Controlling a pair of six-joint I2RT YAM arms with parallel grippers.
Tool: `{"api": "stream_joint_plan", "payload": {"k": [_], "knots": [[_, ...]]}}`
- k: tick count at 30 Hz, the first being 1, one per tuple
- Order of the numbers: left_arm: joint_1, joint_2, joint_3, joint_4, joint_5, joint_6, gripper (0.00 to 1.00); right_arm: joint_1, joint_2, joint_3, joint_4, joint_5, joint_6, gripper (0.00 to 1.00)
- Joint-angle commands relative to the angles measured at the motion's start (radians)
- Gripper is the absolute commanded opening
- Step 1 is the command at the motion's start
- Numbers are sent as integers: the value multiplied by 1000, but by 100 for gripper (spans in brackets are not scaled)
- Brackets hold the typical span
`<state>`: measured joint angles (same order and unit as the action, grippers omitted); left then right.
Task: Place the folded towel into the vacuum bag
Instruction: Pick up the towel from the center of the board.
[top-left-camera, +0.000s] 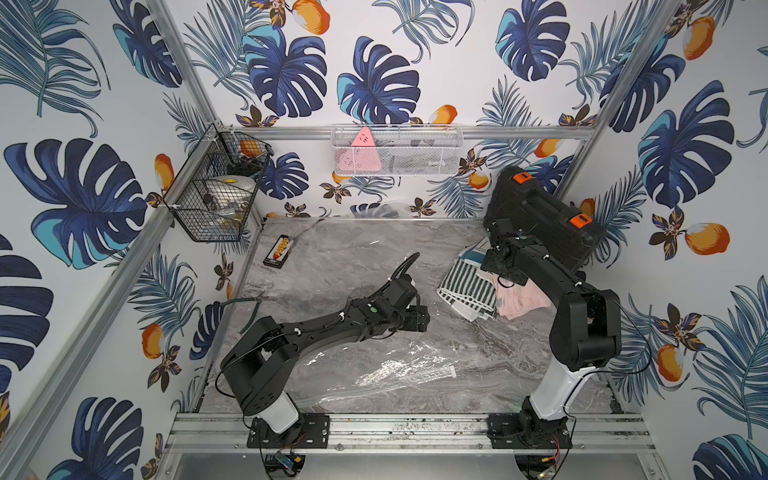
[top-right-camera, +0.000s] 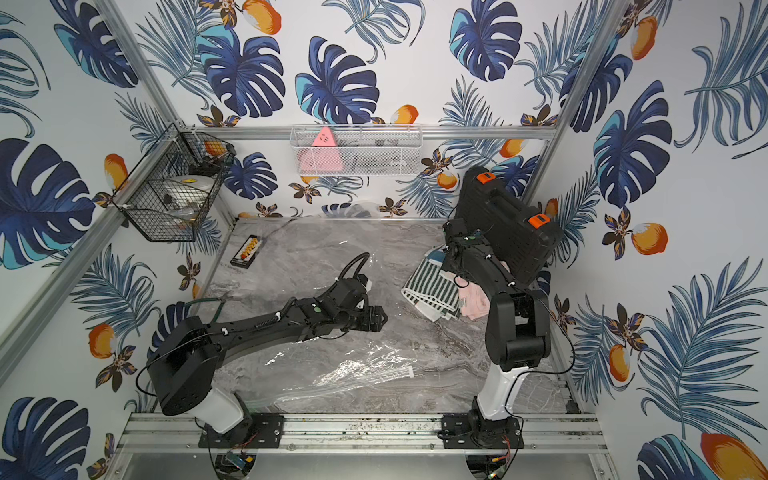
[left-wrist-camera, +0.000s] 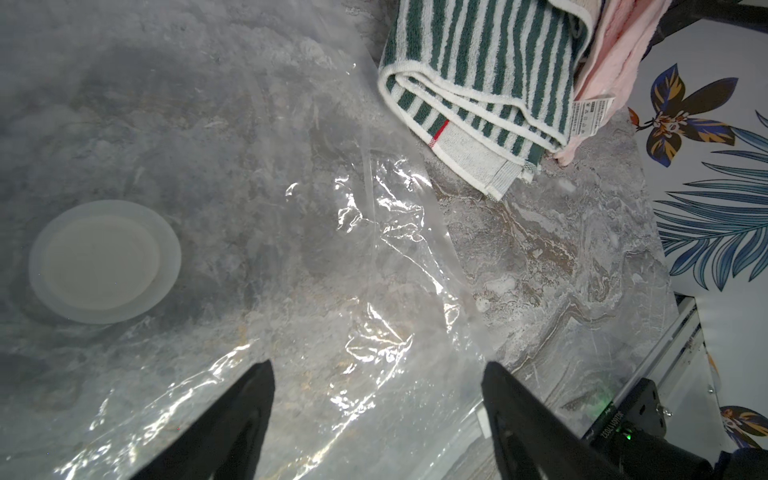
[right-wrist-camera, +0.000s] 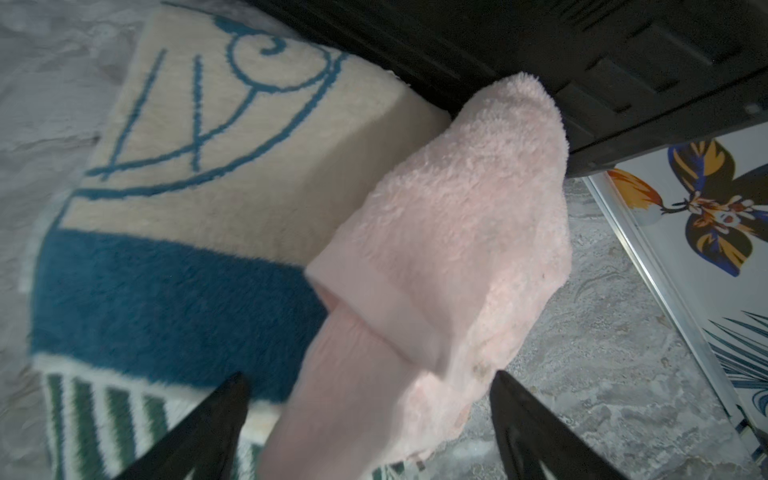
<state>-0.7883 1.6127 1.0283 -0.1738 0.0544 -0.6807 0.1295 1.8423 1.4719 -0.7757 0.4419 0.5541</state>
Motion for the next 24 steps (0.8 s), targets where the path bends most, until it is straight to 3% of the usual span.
{"api": "stream_joint_plan", "payload": {"k": [1, 3, 8, 15, 24], "knots": [[-2, -5, 12, -6, -33, 32, 83, -38, 29, -3, 6, -39, 49, 90], [-2, -7, 13, -9, -45, 38, 83, -52, 16, -32, 27, -59, 57, 86], [-4, -8, -6, 7, -37, 25, 83, -54, -57, -98, 74, -81, 60, 66], [-6, -17, -20, 14, -41, 14, 83, -60, -150, -173, 104, -81, 56, 26], [-12, -59, -30, 0, -67, 9, 83, -70, -324, -225, 91, -122, 45, 12]]}}
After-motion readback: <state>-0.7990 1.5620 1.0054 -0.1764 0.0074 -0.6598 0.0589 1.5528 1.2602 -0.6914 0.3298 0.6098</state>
